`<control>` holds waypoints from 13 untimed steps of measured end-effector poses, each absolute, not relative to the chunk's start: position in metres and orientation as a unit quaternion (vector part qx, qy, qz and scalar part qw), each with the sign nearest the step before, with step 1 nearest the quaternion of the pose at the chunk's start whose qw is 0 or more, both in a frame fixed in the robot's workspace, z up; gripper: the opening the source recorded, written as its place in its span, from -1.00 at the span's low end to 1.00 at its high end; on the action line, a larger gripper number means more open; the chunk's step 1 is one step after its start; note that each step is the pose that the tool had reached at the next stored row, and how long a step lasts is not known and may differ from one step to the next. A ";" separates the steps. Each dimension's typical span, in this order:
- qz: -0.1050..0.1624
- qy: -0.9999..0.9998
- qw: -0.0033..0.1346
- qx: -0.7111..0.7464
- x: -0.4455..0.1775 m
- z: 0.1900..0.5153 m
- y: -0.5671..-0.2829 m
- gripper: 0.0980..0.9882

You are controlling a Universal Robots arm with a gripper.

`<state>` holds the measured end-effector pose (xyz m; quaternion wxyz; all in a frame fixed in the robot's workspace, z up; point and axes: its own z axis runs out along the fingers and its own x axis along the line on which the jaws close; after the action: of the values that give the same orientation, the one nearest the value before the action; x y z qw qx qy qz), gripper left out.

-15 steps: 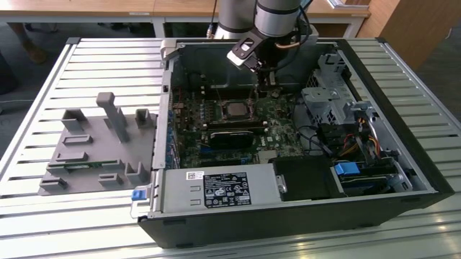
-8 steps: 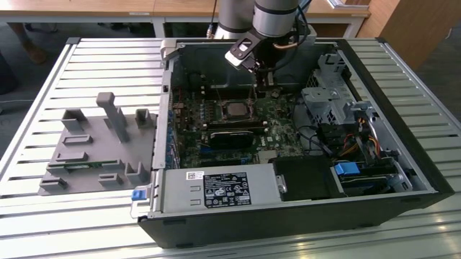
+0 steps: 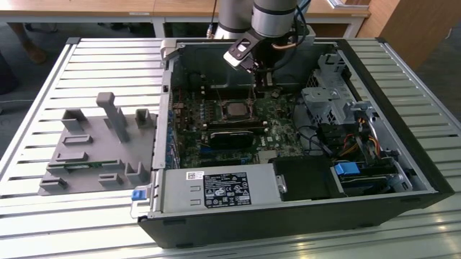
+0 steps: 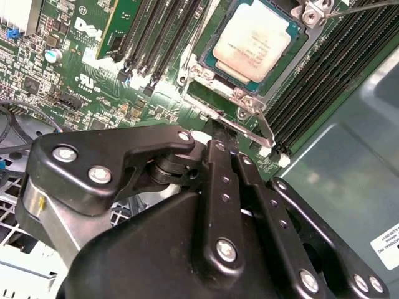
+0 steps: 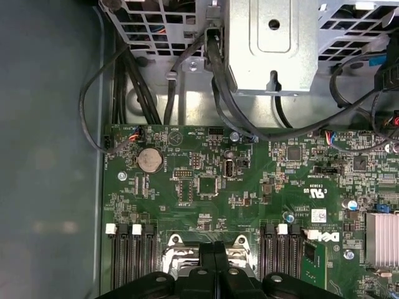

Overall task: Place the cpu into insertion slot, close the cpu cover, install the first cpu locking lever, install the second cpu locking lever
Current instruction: 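Close the cpu cover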

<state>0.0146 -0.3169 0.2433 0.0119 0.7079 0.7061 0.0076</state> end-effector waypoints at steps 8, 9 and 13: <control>0.008 0.706 0.012 0.708 0.012 0.241 -0.317 -0.98; 0.008 0.706 0.012 0.708 0.011 0.241 -0.317 -0.98; 0.008 0.706 0.012 0.708 0.005 0.238 -0.317 -0.98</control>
<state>0.0048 -0.3171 0.2385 0.0119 0.7079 0.7062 0.0076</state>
